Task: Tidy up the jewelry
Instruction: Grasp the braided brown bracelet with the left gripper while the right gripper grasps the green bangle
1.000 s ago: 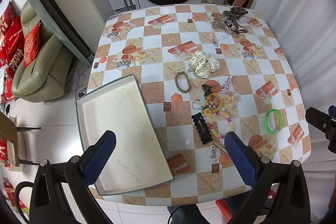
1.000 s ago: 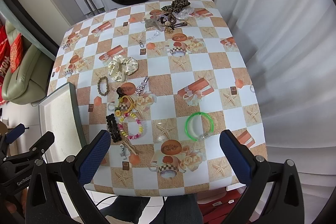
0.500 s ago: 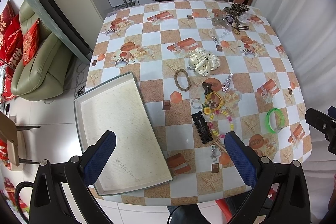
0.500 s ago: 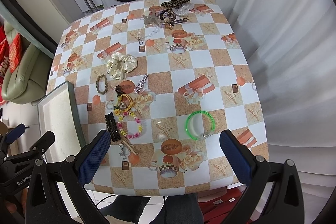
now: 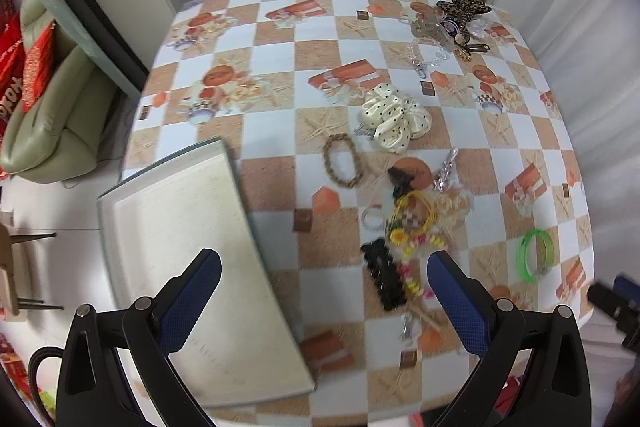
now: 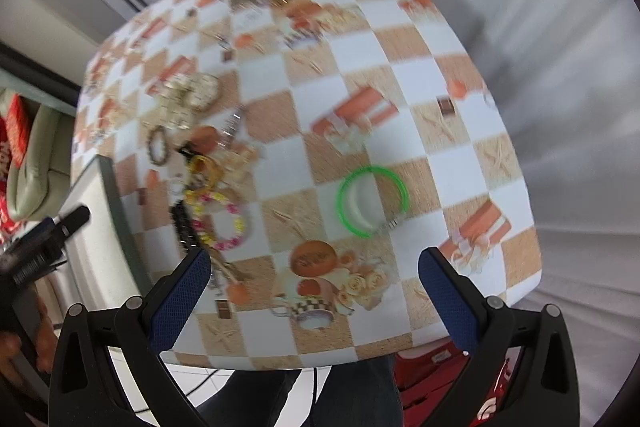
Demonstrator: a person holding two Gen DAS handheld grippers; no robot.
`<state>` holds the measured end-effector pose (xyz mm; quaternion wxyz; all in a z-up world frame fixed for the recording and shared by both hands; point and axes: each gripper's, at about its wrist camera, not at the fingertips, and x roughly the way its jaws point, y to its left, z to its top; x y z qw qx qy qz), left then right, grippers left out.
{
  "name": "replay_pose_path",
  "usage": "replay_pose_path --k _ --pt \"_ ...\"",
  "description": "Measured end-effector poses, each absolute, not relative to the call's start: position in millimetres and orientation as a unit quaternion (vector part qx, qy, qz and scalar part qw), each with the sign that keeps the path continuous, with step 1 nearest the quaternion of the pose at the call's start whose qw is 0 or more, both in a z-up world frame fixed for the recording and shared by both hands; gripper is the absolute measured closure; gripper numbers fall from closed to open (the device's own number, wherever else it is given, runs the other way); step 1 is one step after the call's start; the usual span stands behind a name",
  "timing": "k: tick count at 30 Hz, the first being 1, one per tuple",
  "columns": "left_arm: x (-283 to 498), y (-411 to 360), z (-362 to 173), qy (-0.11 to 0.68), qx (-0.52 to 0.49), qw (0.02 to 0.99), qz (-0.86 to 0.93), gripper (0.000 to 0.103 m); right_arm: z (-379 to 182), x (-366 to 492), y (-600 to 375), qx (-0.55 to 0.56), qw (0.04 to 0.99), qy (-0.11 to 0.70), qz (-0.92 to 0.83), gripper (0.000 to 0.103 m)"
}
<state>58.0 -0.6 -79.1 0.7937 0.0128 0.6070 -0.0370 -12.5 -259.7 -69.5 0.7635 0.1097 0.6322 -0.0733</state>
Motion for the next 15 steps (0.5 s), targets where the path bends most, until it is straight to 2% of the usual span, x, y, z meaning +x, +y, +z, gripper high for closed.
replay_pose_path --k 15 --pt "147.8 -29.5 -175.2 0.612 0.023 0.790 -0.029 0.000 -172.0 20.5 -280.7 0.140 0.747 0.646 -0.069 0.019"
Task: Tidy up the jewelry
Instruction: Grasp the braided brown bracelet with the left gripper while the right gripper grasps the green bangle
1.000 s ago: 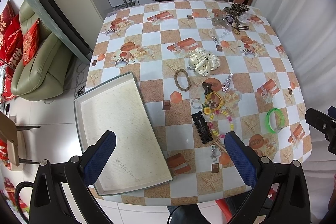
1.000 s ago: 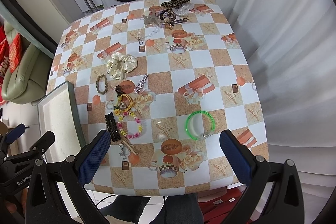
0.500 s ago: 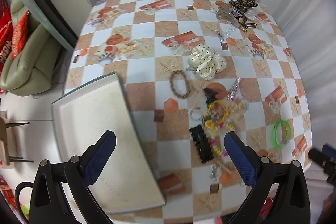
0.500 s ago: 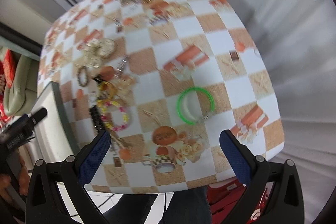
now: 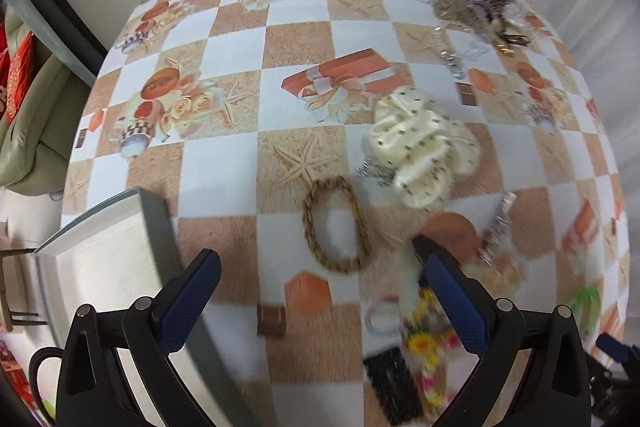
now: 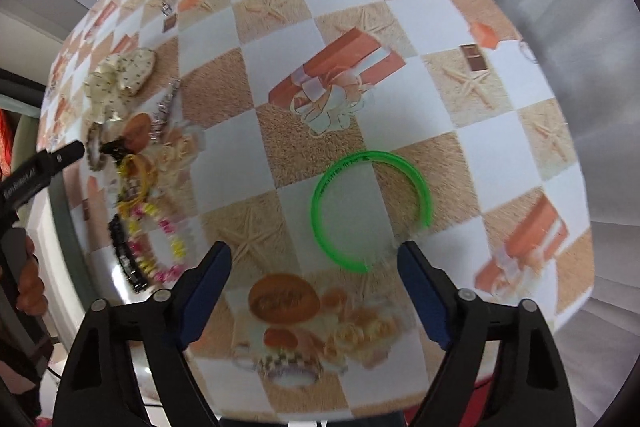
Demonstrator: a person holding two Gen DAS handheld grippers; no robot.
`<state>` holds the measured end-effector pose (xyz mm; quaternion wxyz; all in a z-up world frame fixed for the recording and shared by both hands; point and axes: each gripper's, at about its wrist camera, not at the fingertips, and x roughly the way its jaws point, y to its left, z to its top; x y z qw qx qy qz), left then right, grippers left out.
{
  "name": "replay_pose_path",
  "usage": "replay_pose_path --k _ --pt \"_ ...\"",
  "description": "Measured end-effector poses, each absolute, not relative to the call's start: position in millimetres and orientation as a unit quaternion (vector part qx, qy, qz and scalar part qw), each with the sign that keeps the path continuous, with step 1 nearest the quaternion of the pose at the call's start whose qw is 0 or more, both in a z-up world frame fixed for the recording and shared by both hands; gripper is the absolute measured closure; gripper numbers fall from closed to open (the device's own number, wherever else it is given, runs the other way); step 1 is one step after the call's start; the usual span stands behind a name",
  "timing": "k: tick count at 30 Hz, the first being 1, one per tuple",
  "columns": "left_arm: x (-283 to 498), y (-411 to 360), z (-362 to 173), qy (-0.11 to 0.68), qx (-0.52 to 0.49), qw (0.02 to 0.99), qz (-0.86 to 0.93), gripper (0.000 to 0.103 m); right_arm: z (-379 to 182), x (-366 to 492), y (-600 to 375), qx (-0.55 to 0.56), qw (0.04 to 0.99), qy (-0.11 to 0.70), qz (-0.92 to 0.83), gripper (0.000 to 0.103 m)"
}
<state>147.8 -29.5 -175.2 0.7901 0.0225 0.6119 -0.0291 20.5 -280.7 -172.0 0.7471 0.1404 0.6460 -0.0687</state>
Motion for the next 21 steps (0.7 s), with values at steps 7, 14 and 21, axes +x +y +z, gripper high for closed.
replay_pose_path --k 7,14,21 --pt "167.8 -24.6 -212.9 0.618 0.015 0.786 -0.016 0.006 -198.8 23.3 -275.1 0.104 0.762 0.634 -0.083 0.026" --pt "166.5 -29.4 -210.3 0.596 0.012 0.802 -0.029 0.021 -202.6 15.3 -258.1 0.051 0.781 0.616 -0.085 0.041" --pt "155.3 -51.3 -202.7 0.584 0.035 0.808 -0.070 0.087 -192.5 8.6 -253.8 0.053 0.787 0.610 -0.070 0.096"
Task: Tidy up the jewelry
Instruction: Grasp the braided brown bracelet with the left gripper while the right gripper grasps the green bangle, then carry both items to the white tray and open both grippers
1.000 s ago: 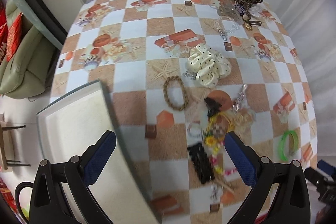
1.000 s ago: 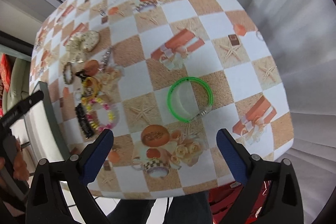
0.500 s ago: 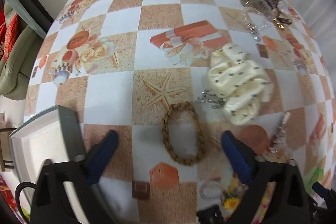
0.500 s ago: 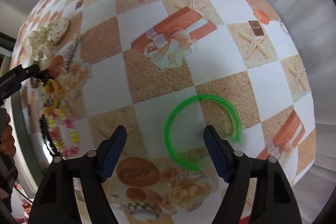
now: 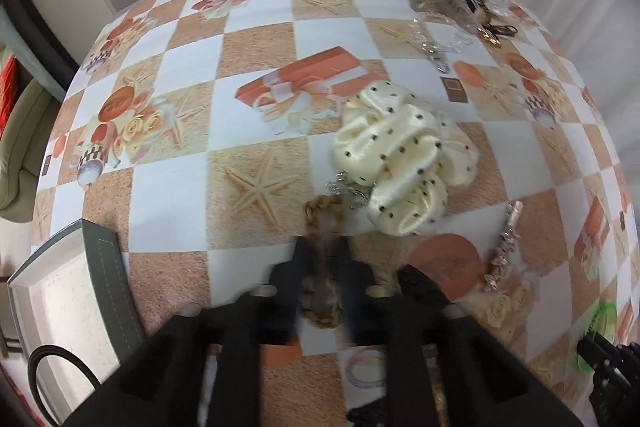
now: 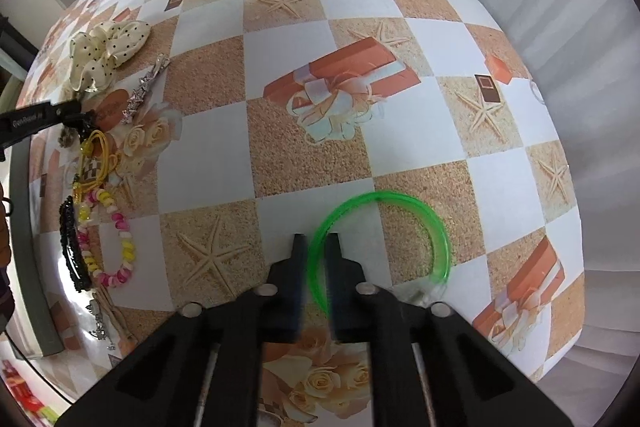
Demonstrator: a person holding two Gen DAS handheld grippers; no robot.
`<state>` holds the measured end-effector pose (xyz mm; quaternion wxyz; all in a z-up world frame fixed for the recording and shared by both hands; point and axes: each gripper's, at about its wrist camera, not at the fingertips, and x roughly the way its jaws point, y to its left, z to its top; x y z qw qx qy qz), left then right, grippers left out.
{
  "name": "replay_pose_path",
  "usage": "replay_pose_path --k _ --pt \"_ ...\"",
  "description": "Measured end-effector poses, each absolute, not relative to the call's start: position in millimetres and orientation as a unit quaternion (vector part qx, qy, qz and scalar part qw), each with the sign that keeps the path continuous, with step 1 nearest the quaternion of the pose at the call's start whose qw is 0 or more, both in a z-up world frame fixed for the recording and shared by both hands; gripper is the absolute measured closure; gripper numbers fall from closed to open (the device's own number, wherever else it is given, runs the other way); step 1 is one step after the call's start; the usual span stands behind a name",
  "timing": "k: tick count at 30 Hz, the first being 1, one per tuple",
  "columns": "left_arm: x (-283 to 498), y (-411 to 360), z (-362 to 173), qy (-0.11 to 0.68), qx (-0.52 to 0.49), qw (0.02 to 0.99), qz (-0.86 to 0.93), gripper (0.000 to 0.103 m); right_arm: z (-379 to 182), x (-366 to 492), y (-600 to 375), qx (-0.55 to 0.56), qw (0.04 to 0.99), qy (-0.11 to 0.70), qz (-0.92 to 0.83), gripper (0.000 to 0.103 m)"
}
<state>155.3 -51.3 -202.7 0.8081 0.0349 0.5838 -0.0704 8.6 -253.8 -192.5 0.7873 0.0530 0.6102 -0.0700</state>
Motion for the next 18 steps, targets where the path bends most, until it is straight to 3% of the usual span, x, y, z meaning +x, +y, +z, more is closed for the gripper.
replay_pose_path --k 7,18 --pt "137.5 -46.6 -176.9 0.568 0.002 0.817 -0.095 0.087 -169.6 1.2 -272.1 0.114 0.802 0.584 -0.058 0.096" --pt "100.8 4.6 -127.4 0.542 -0.048 0.835 -0.083 0.087 -119.3 21.2 -253.0 0.109 0.825 0.555 -0.012 0.096"
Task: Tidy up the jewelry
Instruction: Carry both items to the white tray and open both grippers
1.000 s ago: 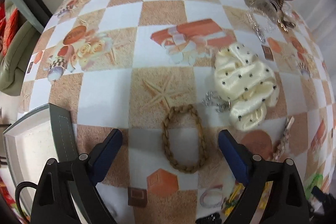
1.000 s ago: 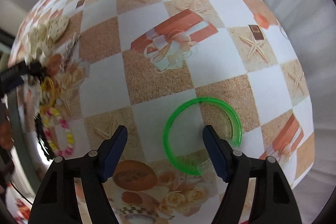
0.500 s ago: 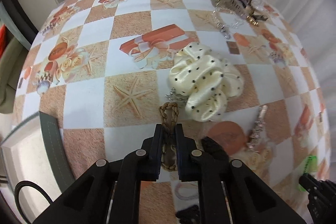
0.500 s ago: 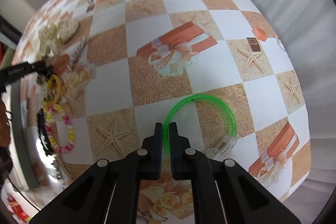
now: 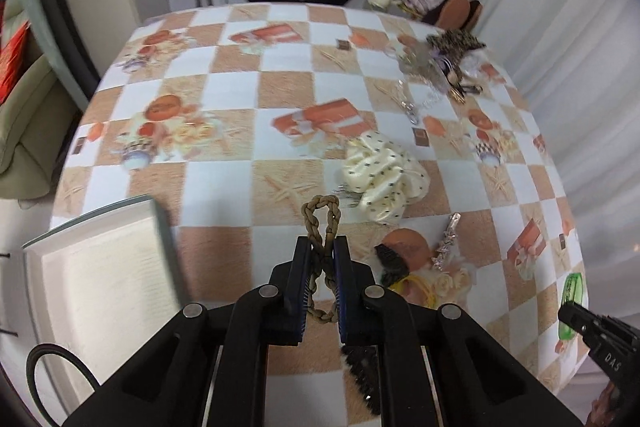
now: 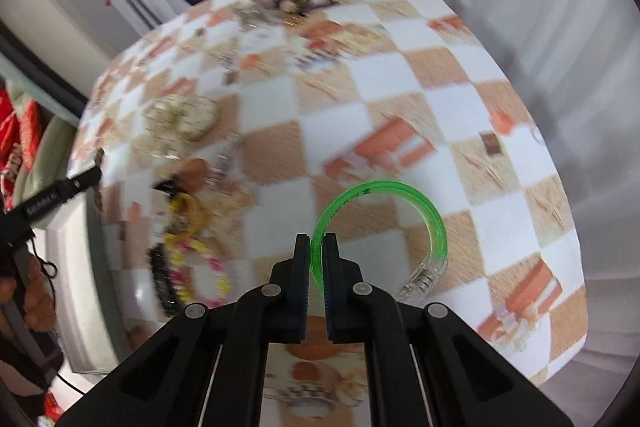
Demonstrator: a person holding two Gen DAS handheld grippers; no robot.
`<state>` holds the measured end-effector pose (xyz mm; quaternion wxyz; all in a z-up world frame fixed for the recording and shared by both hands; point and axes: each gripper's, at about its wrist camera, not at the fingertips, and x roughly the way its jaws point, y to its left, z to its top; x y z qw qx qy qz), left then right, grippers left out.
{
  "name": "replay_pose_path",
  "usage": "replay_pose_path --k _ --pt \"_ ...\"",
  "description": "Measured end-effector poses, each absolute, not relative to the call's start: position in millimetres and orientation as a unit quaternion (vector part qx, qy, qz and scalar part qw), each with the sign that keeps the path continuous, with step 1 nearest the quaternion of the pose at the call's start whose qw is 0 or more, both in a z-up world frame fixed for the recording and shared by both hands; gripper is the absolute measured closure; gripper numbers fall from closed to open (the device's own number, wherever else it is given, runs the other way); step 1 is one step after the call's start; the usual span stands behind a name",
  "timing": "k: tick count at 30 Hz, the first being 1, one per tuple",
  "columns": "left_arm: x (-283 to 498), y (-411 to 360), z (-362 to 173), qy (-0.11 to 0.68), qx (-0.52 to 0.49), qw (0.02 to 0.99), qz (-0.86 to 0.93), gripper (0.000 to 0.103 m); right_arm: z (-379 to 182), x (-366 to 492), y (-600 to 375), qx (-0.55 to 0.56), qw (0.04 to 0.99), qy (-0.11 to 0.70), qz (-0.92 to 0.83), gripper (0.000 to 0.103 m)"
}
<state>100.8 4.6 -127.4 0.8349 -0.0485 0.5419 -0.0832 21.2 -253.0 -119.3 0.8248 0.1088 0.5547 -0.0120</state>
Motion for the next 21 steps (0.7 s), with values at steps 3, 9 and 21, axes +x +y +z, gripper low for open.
replay_pose_path --k 3,9,21 --pt "90.3 27.5 -118.2 0.535 -0.063 0.840 -0.067 0.087 -104.1 31.6 -226.5 0.100 0.832 0.545 0.022 0.096" --pt "70.8 82.6 -109.5 0.525 -0.081 0.847 -0.016 0.087 -84.3 55.0 -149.6 0.065 0.837 0.532 0.111 0.096" --pt "43.4 189.8 -153.4 0.545 -0.113 0.826 0.085 0.087 -93.8 86.7 33.3 0.005 0.793 0.535 0.291 0.096"
